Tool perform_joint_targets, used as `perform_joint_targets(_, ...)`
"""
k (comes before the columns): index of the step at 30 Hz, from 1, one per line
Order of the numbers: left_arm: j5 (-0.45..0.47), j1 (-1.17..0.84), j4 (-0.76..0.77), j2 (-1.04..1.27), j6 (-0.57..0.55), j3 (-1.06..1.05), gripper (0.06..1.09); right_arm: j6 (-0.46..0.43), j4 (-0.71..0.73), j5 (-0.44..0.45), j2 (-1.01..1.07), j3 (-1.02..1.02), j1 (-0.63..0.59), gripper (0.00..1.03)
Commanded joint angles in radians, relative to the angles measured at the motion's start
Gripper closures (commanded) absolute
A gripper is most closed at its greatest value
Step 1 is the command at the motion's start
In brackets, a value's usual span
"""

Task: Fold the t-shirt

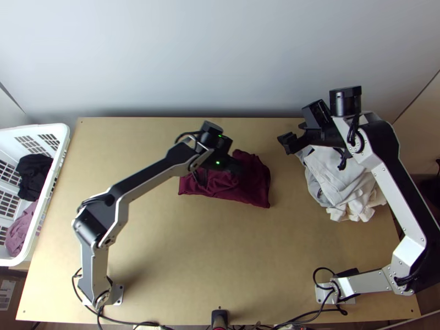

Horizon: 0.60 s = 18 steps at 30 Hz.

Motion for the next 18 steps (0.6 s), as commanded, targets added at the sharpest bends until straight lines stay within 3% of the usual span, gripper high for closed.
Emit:
perform_joint_targets(1,0.0,-0.057,-0.004,0.083,0.001,0.049,1.05,0.003,-0.001,0.002,-0.015,-0.042,-0.007,0.03)
perform_joint_targets(2,0.0,-0.064,-0.01,0.088,0.008,0.047,1.05,0.003,-0.001,0.003,-0.015,-0.049,-0.007,0.03)
perform_joint_targets(3,0.0,-0.07,-0.015,0.088,0.018,0.044,0.95,0.002,-0.001,0.003,-0.015,-0.055,-0.004,0.03)
perform_joint_targets(5,0.001,-0.079,-0.029,0.089,0.045,0.038,0.57,0.002,-0.001,0.003,-0.015,-0.063,0.0,0.03)
perform_joint_targets(7,0.0,-0.079,-0.036,0.085,0.065,0.04,0.12,0.002,-0.001,0.002,-0.015,-0.068,0.006,0.03)
perform_joint_targets(12,-0.002,-0.027,-0.045,0.011,0.056,0.077,0.1,-0.003,-0.001,0.003,-0.015,-0.088,0.028,0.03)
perform_joint_targets(18,-0.002,0.147,-0.188,-0.123,0.085,0.106,0.1,-0.01,0.008,0.002,-0.005,-0.16,0.115,0.03)
